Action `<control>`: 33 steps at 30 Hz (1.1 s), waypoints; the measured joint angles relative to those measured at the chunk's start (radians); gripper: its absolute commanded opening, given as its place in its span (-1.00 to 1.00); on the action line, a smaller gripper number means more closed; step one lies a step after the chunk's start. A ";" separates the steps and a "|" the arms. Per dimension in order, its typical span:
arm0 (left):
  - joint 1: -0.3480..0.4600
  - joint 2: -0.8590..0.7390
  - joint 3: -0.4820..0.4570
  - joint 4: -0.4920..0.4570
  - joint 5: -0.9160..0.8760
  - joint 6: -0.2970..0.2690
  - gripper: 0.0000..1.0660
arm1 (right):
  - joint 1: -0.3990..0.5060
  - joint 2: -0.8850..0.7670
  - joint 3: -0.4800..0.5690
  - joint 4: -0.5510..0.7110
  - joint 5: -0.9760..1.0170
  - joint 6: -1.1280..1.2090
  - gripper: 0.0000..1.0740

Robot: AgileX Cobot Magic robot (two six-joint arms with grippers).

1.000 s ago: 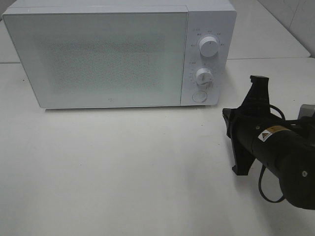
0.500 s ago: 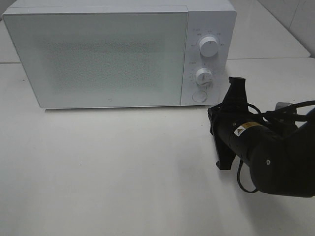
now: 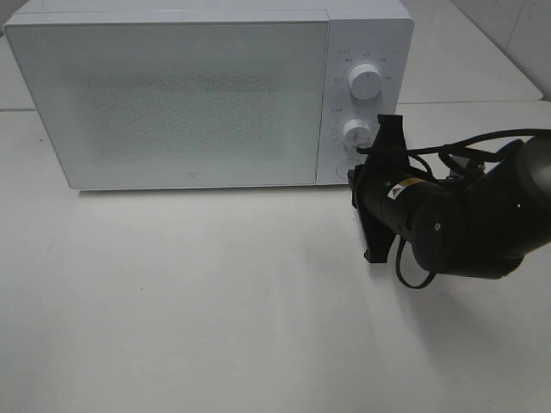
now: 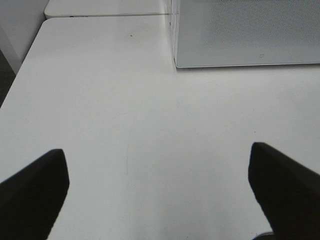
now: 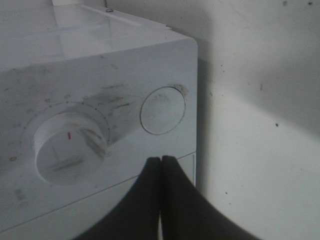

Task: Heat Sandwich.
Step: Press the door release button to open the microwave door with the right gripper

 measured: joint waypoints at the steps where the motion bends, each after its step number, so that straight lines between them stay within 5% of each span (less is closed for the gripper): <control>1: 0.000 0.000 0.000 0.000 0.000 0.000 0.73 | -0.013 0.014 -0.025 -0.011 0.022 -0.001 -1.00; 33: 0.000 0.000 0.000 0.000 0.000 0.000 0.73 | -0.089 0.158 -0.209 -0.048 0.080 -0.074 -1.00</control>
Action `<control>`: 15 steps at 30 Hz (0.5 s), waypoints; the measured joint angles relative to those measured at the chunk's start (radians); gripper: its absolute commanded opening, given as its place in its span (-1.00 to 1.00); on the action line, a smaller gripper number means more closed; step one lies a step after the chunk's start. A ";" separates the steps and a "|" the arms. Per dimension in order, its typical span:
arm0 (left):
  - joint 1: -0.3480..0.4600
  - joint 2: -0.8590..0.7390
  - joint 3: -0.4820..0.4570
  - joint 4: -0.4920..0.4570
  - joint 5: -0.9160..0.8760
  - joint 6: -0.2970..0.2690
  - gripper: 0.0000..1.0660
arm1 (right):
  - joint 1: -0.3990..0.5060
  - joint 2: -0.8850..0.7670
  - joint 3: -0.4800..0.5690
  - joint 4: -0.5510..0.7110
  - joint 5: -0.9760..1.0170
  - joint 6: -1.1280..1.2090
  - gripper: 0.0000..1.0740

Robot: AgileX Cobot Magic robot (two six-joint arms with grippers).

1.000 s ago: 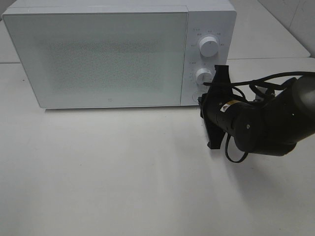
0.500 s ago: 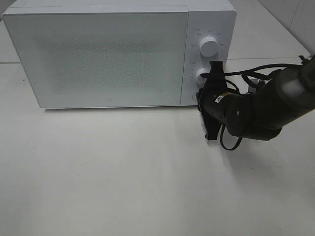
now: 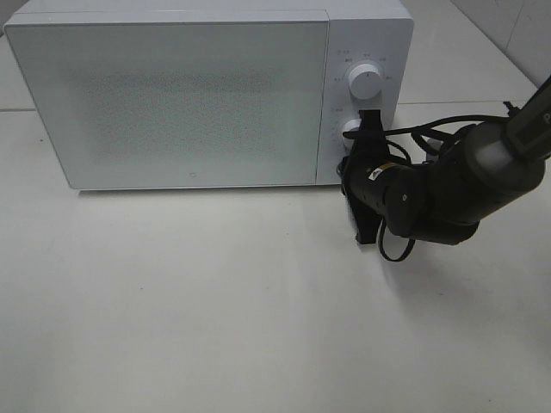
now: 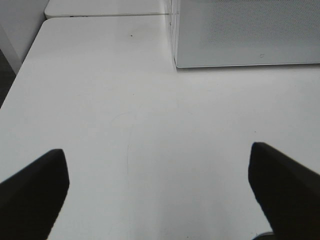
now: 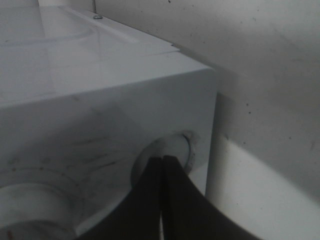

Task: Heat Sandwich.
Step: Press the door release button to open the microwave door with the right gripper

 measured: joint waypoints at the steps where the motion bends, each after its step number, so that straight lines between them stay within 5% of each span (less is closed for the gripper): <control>1: 0.000 0.000 0.000 0.000 0.000 0.000 0.73 | 0.000 0.001 -0.002 0.004 0.000 -0.003 -1.00; 15: 0.000 0.000 0.000 0.001 0.000 0.000 0.73 | 0.007 0.045 -0.053 0.060 -0.030 -0.024 -1.00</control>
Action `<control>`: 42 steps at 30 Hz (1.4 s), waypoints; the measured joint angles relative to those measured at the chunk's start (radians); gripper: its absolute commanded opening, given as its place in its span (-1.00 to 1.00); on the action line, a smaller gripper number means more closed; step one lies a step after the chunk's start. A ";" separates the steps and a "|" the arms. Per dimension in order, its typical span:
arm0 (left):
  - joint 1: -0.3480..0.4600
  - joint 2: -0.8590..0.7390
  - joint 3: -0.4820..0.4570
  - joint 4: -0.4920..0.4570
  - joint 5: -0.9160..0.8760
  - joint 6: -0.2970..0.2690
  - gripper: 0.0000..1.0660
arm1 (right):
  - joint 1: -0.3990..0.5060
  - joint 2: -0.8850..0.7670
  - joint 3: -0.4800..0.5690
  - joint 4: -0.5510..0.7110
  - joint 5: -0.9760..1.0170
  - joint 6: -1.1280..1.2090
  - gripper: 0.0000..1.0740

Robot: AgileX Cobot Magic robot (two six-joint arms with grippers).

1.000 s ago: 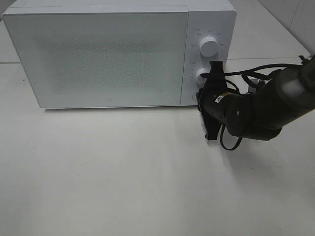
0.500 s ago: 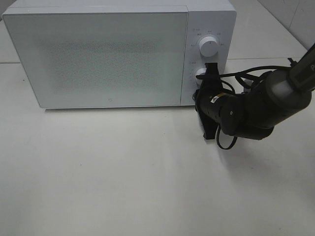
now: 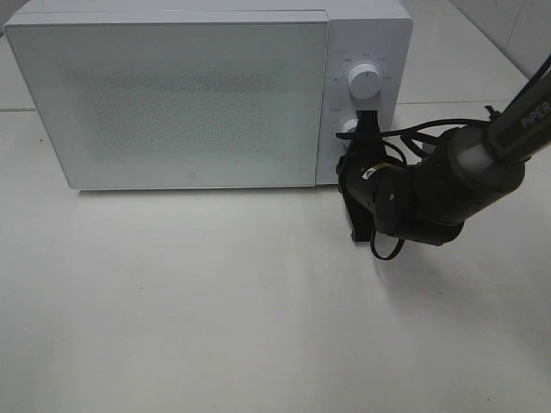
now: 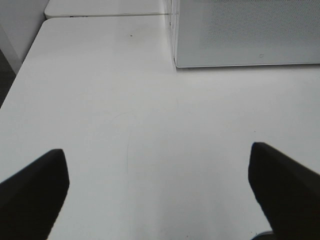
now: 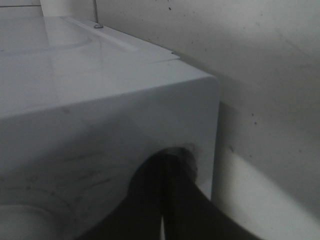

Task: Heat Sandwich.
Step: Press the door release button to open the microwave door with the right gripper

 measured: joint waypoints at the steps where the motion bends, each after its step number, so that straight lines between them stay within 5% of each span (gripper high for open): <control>1: 0.000 0.000 0.000 0.000 0.000 0.000 0.73 | 0.003 0.010 -0.008 0.008 0.001 0.001 -1.00; 32: 0.000 0.000 0.000 0.000 0.000 0.000 0.73 | -0.002 -0.019 -0.021 0.038 0.093 -0.018 -1.00; 42: 0.000 0.000 0.000 0.008 0.000 0.000 0.73 | -0.010 -0.091 0.050 -0.025 0.113 -0.017 -1.00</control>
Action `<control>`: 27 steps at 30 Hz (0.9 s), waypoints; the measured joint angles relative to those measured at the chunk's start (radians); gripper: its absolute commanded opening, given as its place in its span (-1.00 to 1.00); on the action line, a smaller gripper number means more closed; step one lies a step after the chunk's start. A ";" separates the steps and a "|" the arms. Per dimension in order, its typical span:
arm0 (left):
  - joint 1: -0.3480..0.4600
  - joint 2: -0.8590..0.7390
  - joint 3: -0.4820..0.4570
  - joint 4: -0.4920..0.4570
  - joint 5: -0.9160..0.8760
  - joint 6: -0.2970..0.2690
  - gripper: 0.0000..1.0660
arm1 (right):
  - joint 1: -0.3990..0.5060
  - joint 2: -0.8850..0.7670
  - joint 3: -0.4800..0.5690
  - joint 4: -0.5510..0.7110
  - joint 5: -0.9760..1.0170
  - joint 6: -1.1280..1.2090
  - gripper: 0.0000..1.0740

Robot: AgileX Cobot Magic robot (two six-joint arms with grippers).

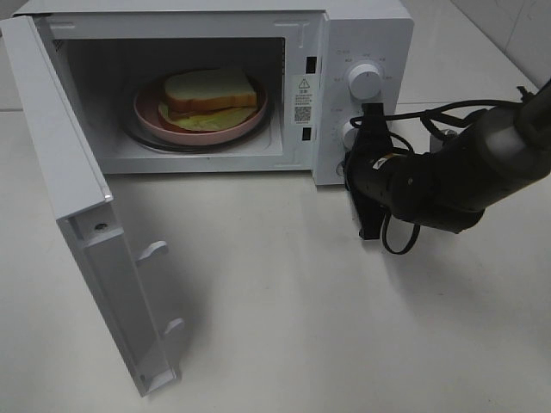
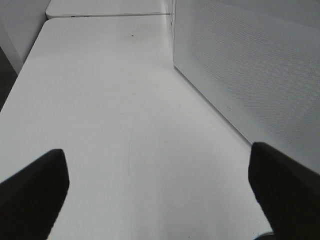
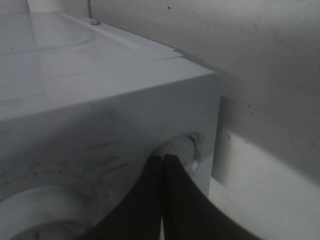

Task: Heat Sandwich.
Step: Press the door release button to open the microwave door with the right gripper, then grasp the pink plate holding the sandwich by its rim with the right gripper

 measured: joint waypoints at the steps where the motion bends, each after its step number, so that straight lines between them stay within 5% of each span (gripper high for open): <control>1: 0.000 0.000 0.000 0.000 0.000 0.000 0.73 | 0.003 -0.007 0.011 -0.011 -0.010 0.009 -1.00; 17: 0.000 0.000 0.000 0.000 0.000 0.000 0.73 | 0.075 -0.108 0.153 -0.073 -0.051 0.085 -1.00; 27: 0.000 0.000 0.000 0.000 0.000 0.000 0.73 | 0.075 -0.269 0.182 -0.107 0.217 -0.135 -1.00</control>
